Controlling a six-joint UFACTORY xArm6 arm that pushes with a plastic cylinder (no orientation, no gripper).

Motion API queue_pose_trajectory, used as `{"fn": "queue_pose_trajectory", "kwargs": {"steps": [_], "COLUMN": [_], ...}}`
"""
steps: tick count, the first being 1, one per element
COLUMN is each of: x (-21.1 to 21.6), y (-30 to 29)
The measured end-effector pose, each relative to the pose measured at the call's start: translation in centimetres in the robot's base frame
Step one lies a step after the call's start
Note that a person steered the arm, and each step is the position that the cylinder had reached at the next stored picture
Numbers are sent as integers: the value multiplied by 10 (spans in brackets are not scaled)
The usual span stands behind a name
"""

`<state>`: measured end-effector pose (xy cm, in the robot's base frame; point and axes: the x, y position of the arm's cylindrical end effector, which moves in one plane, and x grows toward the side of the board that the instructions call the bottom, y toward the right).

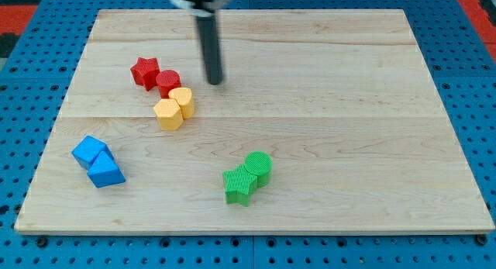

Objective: Separate red circle and the yellow heart

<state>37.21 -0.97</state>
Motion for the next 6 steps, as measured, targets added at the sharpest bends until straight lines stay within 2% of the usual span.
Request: {"fn": "queue_pose_trajectory", "kwargs": {"steps": [1,3,4,5,6], "x": [29,31,18,39,102], "y": [-7,-118,-133,-110,-56]}}
